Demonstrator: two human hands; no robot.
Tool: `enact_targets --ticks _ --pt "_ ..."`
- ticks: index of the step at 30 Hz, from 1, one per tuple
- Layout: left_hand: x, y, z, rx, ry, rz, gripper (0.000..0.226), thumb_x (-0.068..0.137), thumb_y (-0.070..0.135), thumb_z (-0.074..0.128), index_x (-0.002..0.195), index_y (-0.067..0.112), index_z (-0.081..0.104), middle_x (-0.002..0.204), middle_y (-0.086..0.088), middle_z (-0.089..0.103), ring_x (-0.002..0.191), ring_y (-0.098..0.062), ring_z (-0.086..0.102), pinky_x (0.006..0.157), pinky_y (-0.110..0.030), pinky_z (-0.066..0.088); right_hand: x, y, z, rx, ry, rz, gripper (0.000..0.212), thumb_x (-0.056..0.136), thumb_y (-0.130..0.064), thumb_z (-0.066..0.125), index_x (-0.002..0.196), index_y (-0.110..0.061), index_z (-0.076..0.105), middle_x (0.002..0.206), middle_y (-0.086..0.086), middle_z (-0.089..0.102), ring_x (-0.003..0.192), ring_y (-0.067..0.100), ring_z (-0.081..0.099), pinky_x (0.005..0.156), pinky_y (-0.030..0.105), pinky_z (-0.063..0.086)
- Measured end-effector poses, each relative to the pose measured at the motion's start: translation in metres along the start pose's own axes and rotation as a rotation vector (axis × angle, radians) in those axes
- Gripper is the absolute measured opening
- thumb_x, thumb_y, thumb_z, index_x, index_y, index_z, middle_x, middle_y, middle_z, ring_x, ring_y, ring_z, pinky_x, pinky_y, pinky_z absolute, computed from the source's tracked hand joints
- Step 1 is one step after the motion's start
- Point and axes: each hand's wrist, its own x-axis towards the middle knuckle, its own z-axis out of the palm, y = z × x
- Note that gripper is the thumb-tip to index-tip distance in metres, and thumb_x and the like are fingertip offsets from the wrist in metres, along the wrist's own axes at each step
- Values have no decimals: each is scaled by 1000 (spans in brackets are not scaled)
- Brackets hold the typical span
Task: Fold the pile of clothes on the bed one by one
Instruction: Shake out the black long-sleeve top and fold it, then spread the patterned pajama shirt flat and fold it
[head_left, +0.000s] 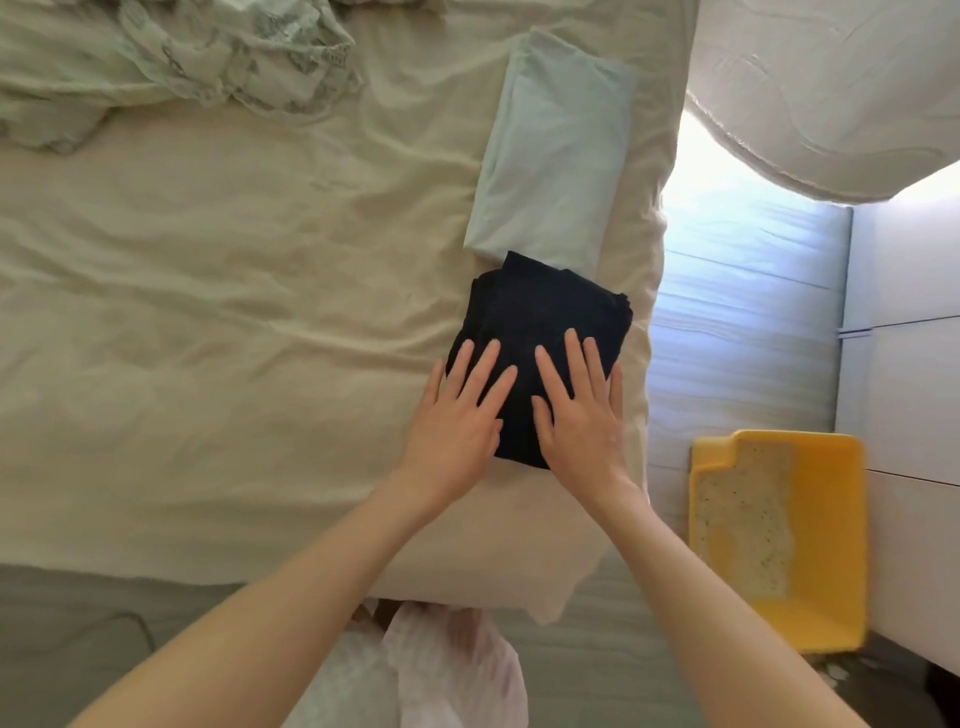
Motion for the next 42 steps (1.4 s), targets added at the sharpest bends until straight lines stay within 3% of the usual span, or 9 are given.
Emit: enact_targets --ticks 2,5,11,15,20,23,28,34,42 --pt "10 -7 11 35 -164 -25 59 101 34 31 151 25 1 158 -1 -15 146 -26 -9 118 -44 5 5 6 8 -56 -112 11 53 100 -28 40 150 -20 25 159 9 8 146 22 -5 117 49 3" --pt "14 -10 9 26 -223 -29 60 101 36 32 151 27 -1 158 0 -16 146 -26 -8 117 -45 5 13 9 7 -109 -200 23 55 101 -34 32 152 -25 13 160 5 -3 147 22 -9 117 46 -3" --pt "-22 -21 -38 -52 -122 -74 60 99 34 36 151 25 7 159 -2 -5 146 -21 -7 118 -42 5 -2 -26 -44 -89 -143 11 61 99 -40 38 152 -23 12 160 8 4 147 24 -3 119 47 1" --pt "-96 -57 -72 -119 -51 -192 59 99 37 36 151 27 10 159 -1 -5 146 -20 -8 116 -41 -1 -16 -90 -79 -31 -77 -38 71 93 -50 48 151 -21 18 159 10 10 147 27 2 118 47 -3" --pt "-192 -123 -131 -285 176 -463 62 96 44 39 150 26 14 159 0 0 145 -19 -11 116 -41 -4 -30 -200 -102 19 -41 -114 74 91 -62 30 152 -25 10 160 7 8 147 22 -1 117 45 -5" --pt "-249 -176 -167 -263 290 -528 62 96 45 38 150 26 15 159 -2 4 145 -20 -10 116 -43 -2 -31 -271 -111 111 -4 -138 73 91 -61 32 152 -28 7 160 5 9 147 21 0 117 45 -4" --pt "-345 -269 -200 -230 270 -551 63 96 46 39 150 30 12 159 2 -2 145 -17 -14 115 -40 -6 -39 -394 -101 175 30 -171 72 91 -57 39 151 -25 15 159 6 16 147 22 6 118 47 1" --pt "-436 -364 -235 -247 289 -630 63 97 43 39 150 30 7 159 3 -5 142 -13 -18 116 -38 -8 -36 -516 -72 172 -91 -231 72 93 -56 39 152 -28 10 160 2 10 148 20 1 118 45 0" --pt "-419 -435 -249 -253 260 -625 62 97 44 39 150 27 12 159 -1 -2 145 -20 -13 117 -40 -3 41 -560 -61 104 -77 -186 65 95 -45 46 150 -21 21 157 7 23 146 25 15 117 47 10"
